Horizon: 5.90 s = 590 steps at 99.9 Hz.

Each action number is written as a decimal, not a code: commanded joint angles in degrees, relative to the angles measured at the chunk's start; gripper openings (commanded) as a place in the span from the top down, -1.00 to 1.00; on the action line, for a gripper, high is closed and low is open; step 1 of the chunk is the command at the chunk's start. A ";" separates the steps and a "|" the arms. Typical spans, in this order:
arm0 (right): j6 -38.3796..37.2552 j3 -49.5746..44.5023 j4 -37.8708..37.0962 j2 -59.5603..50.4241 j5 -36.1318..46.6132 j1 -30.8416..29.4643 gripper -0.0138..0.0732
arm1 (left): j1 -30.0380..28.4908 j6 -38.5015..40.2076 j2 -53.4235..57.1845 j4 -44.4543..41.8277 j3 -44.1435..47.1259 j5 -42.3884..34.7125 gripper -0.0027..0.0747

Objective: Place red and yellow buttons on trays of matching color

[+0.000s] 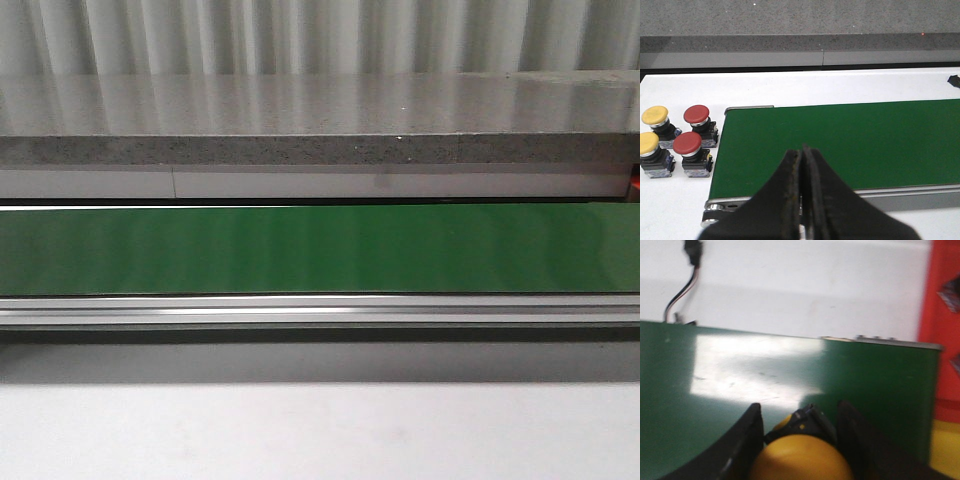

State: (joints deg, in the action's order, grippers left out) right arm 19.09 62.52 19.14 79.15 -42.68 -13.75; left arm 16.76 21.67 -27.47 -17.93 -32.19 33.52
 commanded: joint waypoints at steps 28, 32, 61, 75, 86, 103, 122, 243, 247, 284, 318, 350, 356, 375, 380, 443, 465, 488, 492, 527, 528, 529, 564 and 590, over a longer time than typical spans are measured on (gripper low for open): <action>-8.17 1.51 -0.14 -2.99 4.58 -24.09 0.22 | 0.40 0.03 -0.13 -0.60 -1.50 -4.18 0.98; -9.00 1.51 -0.14 -2.99 5.47 -25.89 0.22 | 0.40 0.03 -0.13 -0.60 -1.50 -4.18 0.98; -11.90 1.44 -0.14 -0.37 7.24 -30.54 0.22 | 0.40 0.03 -0.13 -0.60 -1.50 -4.18 0.98; -11.90 1.34 -0.20 3.46 7.88 -30.54 0.22 | 0.40 0.03 -0.13 -0.60 -1.50 -4.18 0.98; -11.90 1.34 -0.20 6.89 8.94 -30.54 0.22 | 0.40 0.03 -0.13 -0.60 -1.50 -4.18 0.98; -11.90 1.34 -0.20 11.21 10.29 -30.54 0.22 | 0.40 0.03 -0.13 -0.60 -1.50 -4.18 0.98; -11.90 1.34 -0.20 14.82 11.52 -30.54 0.22 | 0.40 0.03 -0.13 -0.60 -1.50 -4.18 0.98; -11.90 2.09 0.60 11.04 10.36 -30.54 -0.74 | 0.40 0.03 -0.13 -0.60 -1.50 -4.18 0.98; -11.90 2.09 0.93 8.99 10.23 -30.41 -0.74 | 0.40 0.03 -0.13 -0.60 -1.50 -4.18 0.98; -9.24 2.09 1.40 -7.52 8.17 -16.44 -0.73 | 0.40 0.03 -0.13 -0.60 -1.50 -4.18 0.98; -2.41 -1.34 1.36 -20.13 7.27 1.93 -0.73 | 0.40 0.03 -0.13 -0.60 -1.50 -4.18 0.98; -1.93 -13.03 1.29 -32.22 4.60 5.28 -0.73 | 0.40 0.03 -0.13 -0.60 -1.50 -4.18 0.98; -1.93 -15.23 1.29 -34.04 3.74 5.28 -0.73 | 0.40 0.03 -0.13 -0.60 -1.50 -4.18 0.98; -1.93 -19.54 1.29 -38.40 3.31 5.28 -0.41 | 0.40 0.03 -0.13 -0.60 -1.50 -4.18 0.98; -1.93 -19.54 1.29 -38.88 3.31 5.28 -0.20 | 0.40 0.03 -0.13 -0.60 -1.50 -4.18 0.98; -1.93 -19.54 1.29 -39.36 2.68 5.28 0.84 | 0.40 0.03 -0.13 -0.69 -1.50 -4.29 0.85; -1.93 -19.54 1.29 -39.36 2.68 5.28 0.84 | 0.40 0.03 -0.13 -0.69 -1.50 -4.29 -0.25; -1.93 -19.54 1.29 -39.36 2.68 5.28 0.84 | 0.40 0.90 -0.13 0.04 -1.50 -5.39 -0.50; -1.93 -19.54 1.29 -39.36 2.68 5.28 0.84 | 0.28 2.69 -0.13 0.04 -1.80 -5.64 -0.50; -1.93 -19.54 1.29 -39.29 2.67 5.28 0.84 | 0.28 19.92 -8.45 -14.18 -15.22 6.91 -0.50; -1.93 -19.54 1.29 -39.29 2.67 5.28 0.84 | 0.28 20.05 -8.73 -14.49 -15.79 7.27 -0.50; -1.93 -19.54 1.29 -39.29 2.67 5.28 0.84 | 0.28 20.04 -9.00 -14.61 -16.07 7.46 -0.50; -1.93 -19.54 1.29 -39.29 2.67 5.28 0.84 | -2.46 21.21 -23.63 -17.00 -22.98 9.76 -0.50; -1.93 -19.54 1.29 -39.29 2.67 5.28 0.84 | -14.99 21.00 -32.29 -16.88 -22.98 6.48 -0.50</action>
State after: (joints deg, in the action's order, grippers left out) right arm 16.77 41.52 19.78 40.01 -42.78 -8.48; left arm 5.45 42.13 -58.44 -32.94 -53.19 44.23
